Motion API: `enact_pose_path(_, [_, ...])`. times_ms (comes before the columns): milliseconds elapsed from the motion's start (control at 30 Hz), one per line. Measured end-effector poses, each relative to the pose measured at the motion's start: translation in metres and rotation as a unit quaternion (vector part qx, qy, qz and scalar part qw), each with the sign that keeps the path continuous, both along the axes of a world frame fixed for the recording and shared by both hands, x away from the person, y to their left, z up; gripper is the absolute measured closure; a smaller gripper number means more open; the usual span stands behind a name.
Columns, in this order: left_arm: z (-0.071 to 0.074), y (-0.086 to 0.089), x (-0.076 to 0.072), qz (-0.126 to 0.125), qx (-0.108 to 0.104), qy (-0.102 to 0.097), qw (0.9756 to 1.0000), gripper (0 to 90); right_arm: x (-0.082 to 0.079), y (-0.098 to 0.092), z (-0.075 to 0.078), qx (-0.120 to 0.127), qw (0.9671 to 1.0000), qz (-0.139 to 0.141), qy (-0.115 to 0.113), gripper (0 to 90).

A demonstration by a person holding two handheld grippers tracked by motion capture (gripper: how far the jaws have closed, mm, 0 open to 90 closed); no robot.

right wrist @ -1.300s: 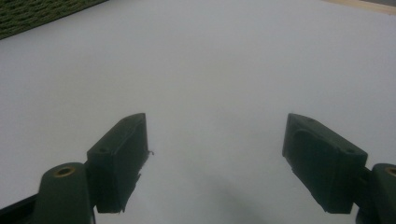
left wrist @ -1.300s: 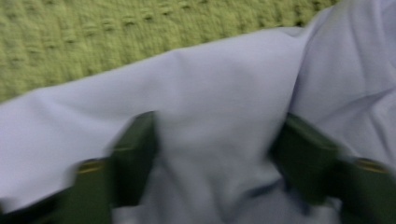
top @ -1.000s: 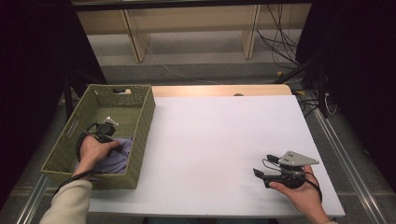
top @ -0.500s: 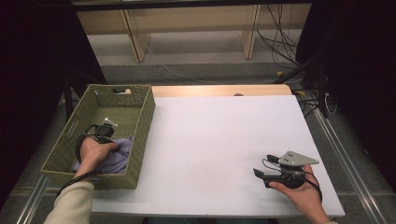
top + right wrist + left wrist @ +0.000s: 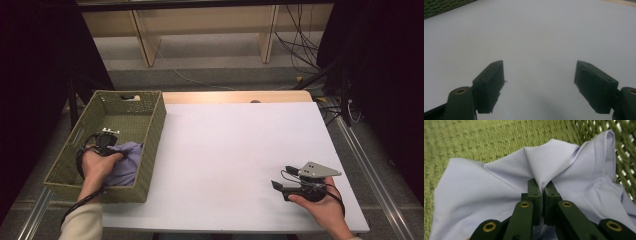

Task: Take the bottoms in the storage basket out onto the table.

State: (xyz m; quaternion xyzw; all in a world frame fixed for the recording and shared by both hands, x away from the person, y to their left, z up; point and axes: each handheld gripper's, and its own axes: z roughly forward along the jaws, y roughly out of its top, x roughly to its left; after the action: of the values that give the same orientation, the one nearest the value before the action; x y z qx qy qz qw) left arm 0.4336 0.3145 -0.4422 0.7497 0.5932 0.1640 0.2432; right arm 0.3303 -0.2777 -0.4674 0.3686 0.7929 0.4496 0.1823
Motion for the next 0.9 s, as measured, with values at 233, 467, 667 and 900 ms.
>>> enact_pose_path(233, [0.015, 0.000, -0.005, 0.016, -0.006, -0.054, 0.9984, 85.7, 0.001, 0.000, 0.000, 0.005, 1.0000, 0.001, 0.001, 25.5])
enact_pose_path(467, [0.019, -0.002, -0.006, 0.026, -0.038, -0.110, 0.9928, 85.6, 0.001, -0.001, 0.001, 0.011, 0.9999, 0.003, -0.002, 25.9])
enact_pose_path(667, [0.020, -0.001, -0.008, 0.034, -0.045, -0.154, 0.9865, 85.7, 0.002, 0.000, -0.001, 0.012, 0.9999, 0.009, 0.004, 25.9])
enact_pose_path(900, [0.027, 0.005, -0.013, 0.023, -0.075, -0.207, 0.9751, 85.6, 0.002, 0.002, -0.002, 0.012, 0.9998, 0.015, 0.009, 25.9])
